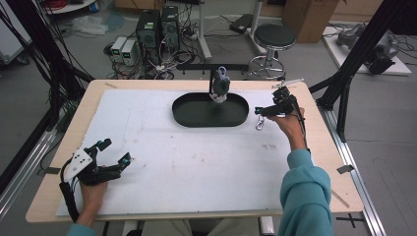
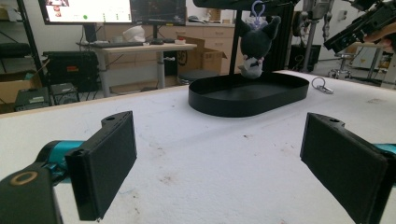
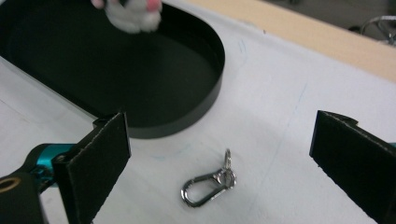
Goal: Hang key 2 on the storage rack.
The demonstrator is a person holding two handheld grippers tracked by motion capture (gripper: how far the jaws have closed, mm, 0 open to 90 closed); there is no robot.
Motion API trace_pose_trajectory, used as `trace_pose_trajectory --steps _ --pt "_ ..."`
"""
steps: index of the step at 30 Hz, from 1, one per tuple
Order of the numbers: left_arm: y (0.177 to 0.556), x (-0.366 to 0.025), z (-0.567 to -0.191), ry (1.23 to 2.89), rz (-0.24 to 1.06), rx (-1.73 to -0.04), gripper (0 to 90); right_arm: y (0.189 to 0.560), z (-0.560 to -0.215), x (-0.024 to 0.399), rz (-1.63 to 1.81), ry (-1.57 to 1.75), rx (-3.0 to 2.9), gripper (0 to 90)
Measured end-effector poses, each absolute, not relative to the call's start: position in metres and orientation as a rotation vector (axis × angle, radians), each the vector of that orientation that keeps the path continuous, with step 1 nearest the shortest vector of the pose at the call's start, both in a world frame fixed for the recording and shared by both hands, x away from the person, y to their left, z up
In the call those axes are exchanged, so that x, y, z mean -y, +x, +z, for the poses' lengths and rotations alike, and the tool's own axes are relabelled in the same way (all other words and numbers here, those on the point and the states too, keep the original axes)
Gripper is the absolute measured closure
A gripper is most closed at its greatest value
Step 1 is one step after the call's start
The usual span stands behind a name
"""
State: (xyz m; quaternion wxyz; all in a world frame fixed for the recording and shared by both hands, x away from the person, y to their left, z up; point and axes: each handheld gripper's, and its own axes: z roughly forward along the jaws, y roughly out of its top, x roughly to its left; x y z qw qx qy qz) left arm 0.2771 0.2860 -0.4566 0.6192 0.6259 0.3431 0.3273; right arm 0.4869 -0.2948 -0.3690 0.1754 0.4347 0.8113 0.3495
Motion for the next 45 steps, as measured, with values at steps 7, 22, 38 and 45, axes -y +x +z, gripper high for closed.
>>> trace_pose_trajectory --steps 7,22,38,45 --pt "0.277 -0.286 -0.457 1.439 0.754 -0.789 11.0 0.495 -0.38 0.297 0.916 1.268 -2.317 5.1" --pt "0.277 -0.286 -0.457 1.441 0.752 -0.787 11.0 0.505 -0.397 0.295 0.82 1.321 -2.374 16.6" --pt "0.277 -0.286 -0.457 1.44 0.75 -0.787 11.0 0.507 -0.405 0.294 0.756 1.328 -2.433 44.7" --pt "0.277 -0.287 -0.457 1.44 0.75 -0.788 11.0 0.508 -0.407 0.293 0.692 1.31 -2.447 57.7"
